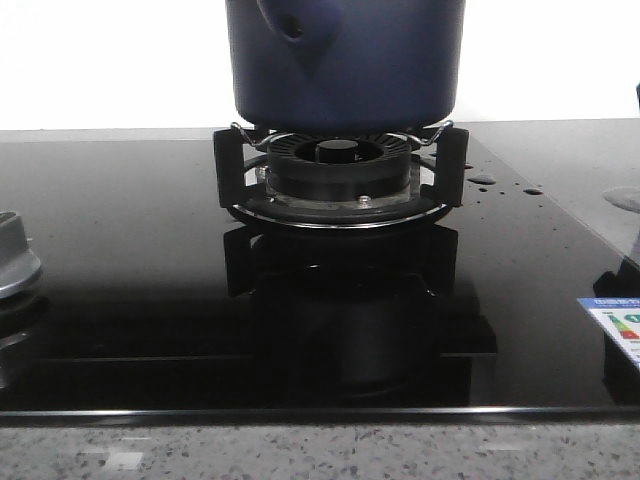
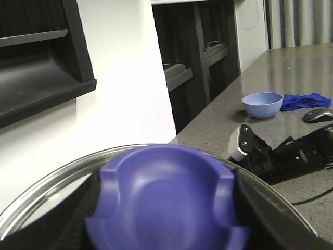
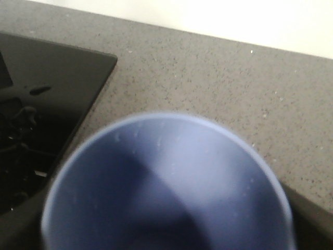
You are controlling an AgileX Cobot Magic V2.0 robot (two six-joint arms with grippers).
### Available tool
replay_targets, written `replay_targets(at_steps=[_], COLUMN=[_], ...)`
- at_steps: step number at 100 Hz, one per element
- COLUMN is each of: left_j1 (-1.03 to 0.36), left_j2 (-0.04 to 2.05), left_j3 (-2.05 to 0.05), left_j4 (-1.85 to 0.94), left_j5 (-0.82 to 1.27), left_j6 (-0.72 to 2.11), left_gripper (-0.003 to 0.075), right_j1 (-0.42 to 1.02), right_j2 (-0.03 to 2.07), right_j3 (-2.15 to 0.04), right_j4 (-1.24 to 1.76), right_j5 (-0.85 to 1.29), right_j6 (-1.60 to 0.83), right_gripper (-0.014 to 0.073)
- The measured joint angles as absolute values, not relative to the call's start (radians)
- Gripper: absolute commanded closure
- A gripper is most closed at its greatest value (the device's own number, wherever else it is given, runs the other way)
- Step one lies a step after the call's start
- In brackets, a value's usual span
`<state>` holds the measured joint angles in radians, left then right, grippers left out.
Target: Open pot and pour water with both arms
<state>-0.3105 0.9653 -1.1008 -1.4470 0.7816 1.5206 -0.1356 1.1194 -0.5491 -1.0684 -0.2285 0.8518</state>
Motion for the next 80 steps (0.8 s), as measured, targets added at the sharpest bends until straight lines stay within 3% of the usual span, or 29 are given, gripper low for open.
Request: replay_targets(at_steps=[49, 65, 72, 80], left_j1=[-0.311, -0.311, -0.311, -0.311], left_j2=[0.984, 1.068, 1.123, 1.189], left_j3=[-1.101, -1.105, -1.116, -1.146], left_j4=[-1.453, -1.494, -1.517, -1.544], left_j5=[0.776, 0.762, 0.756, 0.754], left_j6=[1.521, 1.521, 1.521, 1.522], left_gripper=[0.0500, 0.0500, 0.0500, 0.0500], right_j1=[-0.136, -0.136, -0.136, -0.131], right_j2=[0.870, 0.755, 0.705, 0.652], right_j3=[-0.549, -0.549, -0.549, -0.549], right_j4=[-1.068, -1.068, -1.068, -1.068], right_j5=[-0.264, -0.288, -0.292, -0.295], right_j6=[0.862, 0.969, 1.017, 1.072], right_gripper=[-0.0027, -0.0015, 0.0056, 0.0255])
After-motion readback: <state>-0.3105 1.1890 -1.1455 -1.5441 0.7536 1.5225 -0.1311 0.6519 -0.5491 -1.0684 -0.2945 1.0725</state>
